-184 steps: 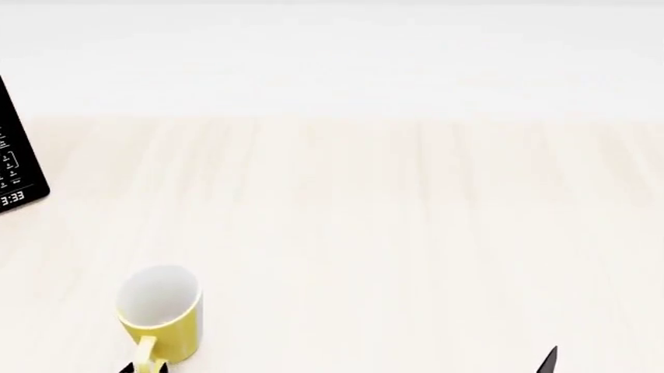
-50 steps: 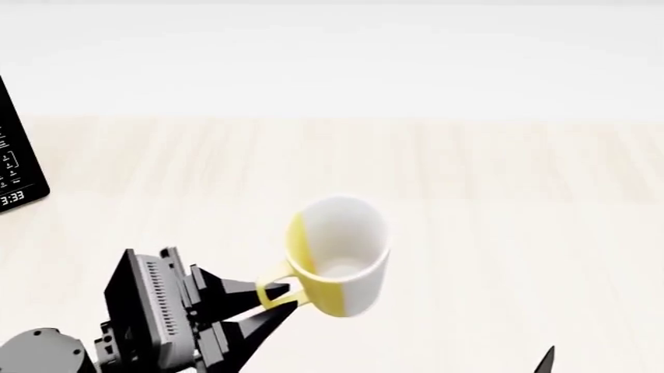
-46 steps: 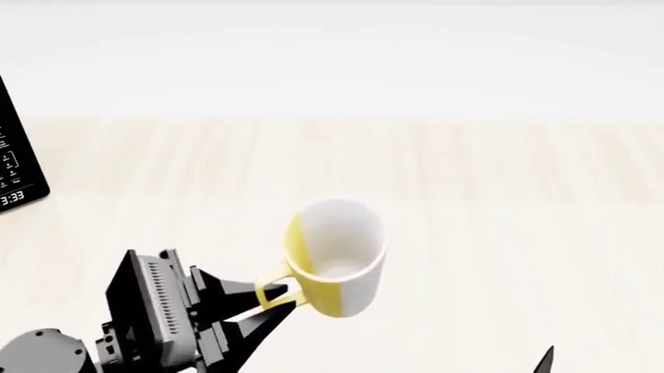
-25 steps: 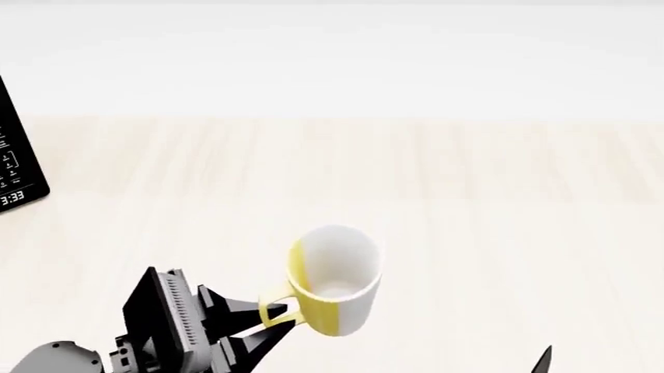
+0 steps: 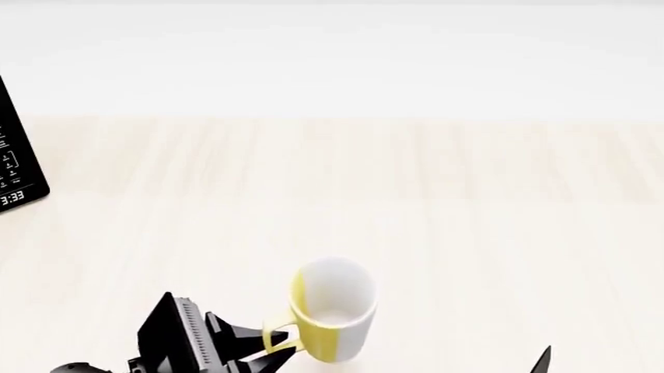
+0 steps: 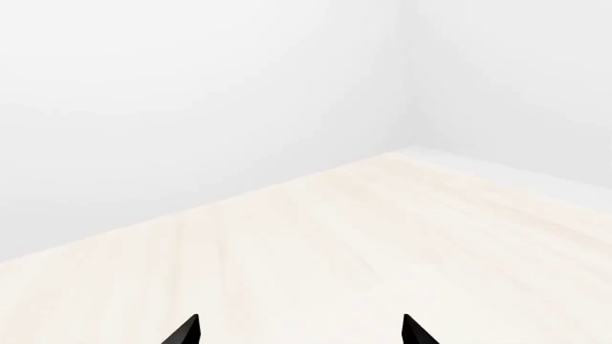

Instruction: Put the yellow and white mug to the front of the white mug.

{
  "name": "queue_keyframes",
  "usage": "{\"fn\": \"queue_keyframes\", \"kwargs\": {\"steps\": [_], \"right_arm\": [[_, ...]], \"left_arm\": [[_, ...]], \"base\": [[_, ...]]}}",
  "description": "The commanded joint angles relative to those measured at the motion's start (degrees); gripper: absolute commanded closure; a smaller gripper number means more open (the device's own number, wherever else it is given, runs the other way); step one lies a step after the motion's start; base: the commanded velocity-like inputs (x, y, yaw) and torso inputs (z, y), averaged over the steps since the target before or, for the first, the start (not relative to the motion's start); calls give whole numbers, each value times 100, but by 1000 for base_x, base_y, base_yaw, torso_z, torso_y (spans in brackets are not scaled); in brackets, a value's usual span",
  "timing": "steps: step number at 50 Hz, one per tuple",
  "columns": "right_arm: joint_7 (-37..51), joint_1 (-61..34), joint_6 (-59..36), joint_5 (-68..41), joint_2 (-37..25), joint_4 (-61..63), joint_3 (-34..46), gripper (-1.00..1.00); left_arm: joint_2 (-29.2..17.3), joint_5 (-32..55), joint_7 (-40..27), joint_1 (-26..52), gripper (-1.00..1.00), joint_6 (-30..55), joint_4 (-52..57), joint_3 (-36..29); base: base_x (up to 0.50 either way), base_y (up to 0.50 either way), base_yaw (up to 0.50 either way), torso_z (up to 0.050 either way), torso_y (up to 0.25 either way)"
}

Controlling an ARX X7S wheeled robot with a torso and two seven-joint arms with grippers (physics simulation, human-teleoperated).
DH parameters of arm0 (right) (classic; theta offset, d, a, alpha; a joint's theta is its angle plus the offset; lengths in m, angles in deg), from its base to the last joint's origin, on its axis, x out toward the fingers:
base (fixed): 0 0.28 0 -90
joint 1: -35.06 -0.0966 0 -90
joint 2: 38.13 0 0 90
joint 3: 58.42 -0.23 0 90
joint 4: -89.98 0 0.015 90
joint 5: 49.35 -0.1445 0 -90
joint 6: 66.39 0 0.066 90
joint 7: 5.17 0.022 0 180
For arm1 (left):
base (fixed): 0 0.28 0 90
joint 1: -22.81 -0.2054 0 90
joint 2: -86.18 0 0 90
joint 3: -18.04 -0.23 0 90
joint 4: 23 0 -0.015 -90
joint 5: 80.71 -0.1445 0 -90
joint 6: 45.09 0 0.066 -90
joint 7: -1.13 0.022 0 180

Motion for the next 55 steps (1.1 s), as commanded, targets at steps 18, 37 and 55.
{"fn": "queue_keyframes", "kwargs": {"steps": [18,37,55], "right_arm": [[44,13,34,-33,-45,7,41,-100],[72,15,59,-54,-72,1,66,-100],[98,5,67,-59,-91,-15,111,-100]], "left_arm": [[460,-87,304,375,100,-935,-1798,108],[499,-428,429,312,100,-889,-1807,525],[453,-379,772,45,100,-645,-1090,735]], "base": [[0,0,0,0,1],[0,0,0,0,0],[0,0,0,0,0]]}}
